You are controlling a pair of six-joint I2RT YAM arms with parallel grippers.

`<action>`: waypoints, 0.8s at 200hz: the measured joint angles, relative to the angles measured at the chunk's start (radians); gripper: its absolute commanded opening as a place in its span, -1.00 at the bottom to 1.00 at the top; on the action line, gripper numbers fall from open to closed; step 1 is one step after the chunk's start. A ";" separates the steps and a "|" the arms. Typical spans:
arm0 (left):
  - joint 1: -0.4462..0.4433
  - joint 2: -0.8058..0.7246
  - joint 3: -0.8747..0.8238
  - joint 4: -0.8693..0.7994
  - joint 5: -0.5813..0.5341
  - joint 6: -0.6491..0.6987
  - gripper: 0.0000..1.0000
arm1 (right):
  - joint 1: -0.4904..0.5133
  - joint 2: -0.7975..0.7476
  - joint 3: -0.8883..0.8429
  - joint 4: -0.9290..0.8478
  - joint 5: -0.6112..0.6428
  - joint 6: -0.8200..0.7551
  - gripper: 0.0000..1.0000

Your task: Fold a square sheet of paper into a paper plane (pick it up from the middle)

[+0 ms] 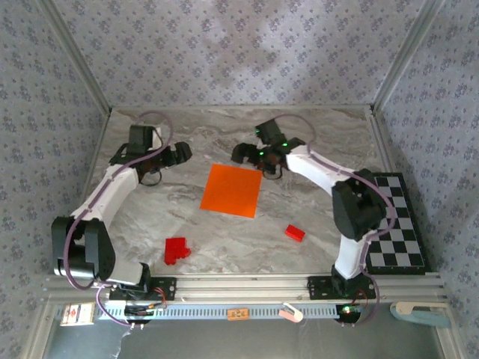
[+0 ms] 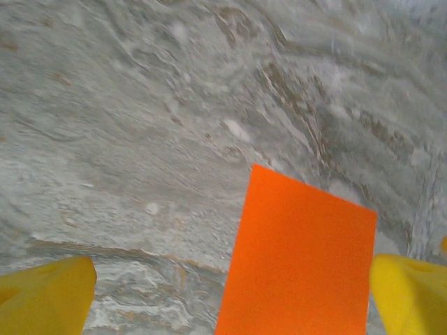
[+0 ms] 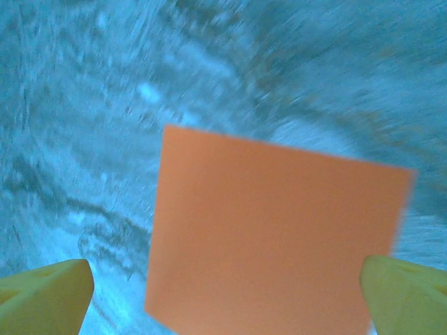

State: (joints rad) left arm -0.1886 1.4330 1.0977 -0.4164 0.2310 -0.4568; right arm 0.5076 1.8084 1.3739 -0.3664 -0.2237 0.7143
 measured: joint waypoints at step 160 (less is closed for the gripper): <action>-0.501 0.699 0.560 -0.450 -0.203 0.064 0.99 | -0.235 -0.142 -0.287 0.057 0.063 -0.057 1.00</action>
State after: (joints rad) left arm -0.6899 2.1323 1.6577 -0.8661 0.0277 -0.3927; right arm 0.2726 1.6669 1.0866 -0.3096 -0.1604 0.6571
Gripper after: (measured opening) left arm 0.997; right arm 0.998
